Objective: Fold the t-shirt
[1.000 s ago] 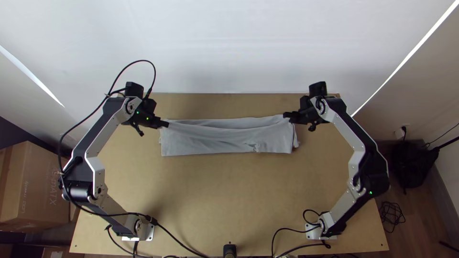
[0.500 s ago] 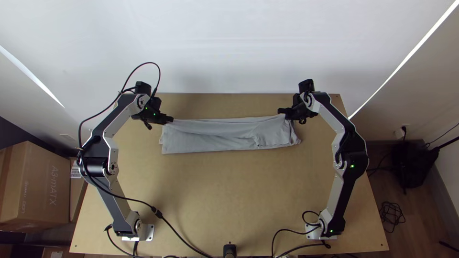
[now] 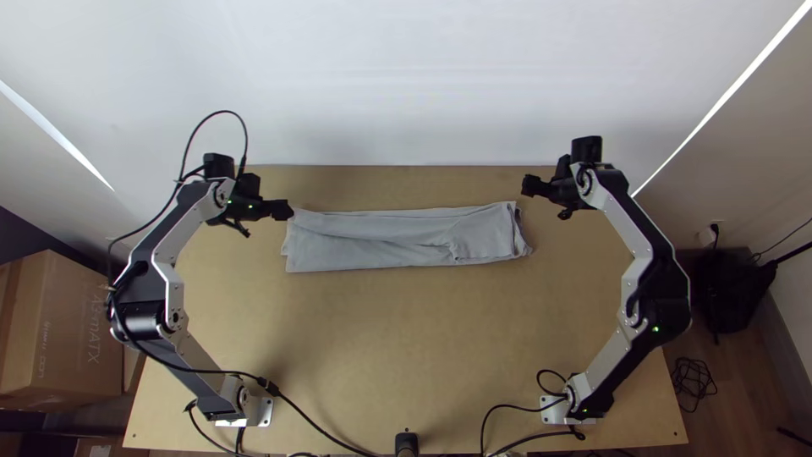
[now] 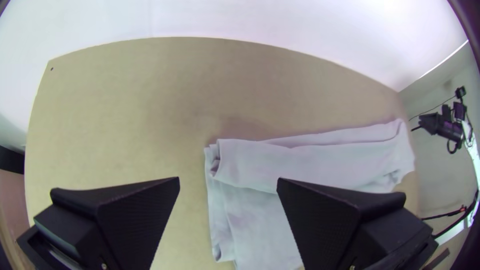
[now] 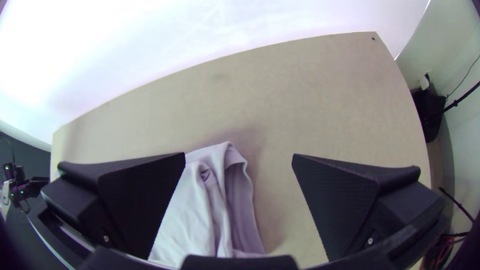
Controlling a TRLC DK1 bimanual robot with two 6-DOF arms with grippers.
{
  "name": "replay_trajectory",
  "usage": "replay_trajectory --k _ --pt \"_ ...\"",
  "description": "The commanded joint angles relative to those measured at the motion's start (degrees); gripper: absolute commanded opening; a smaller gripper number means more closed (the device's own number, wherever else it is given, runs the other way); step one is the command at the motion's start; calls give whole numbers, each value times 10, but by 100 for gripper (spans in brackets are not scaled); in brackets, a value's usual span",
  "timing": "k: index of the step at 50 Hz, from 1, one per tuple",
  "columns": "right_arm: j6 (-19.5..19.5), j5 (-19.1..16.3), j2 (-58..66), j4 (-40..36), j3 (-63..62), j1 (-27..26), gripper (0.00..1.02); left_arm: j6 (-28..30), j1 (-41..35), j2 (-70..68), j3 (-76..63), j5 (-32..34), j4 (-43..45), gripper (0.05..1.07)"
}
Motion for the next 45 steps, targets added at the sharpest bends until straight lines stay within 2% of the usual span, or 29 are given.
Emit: replay_trajectory --k 1,7,11,18,24,45 --pt "58 -67 -50 -8 -22 -17 99 -4 21 -20 -44 26 3 100" --pt "132 -217 -72 -21 -23 -51 99 -3 41 -13 -73 77 3 100" --pt "166 -289 -79 -21 -26 -68 99 -2 51 -5 -88 99 11 100" --pt "192 -359 -89 -20 -30 -76 99 -4 51 5 -115 109 30 100" --pt "205 -381 -97 -19 -34 -76 99 -11 43 16 -128 111 46 100" --pt "211 -381 -130 -15 -57 -56 99 -74 -43 58 -121 114 83 101"
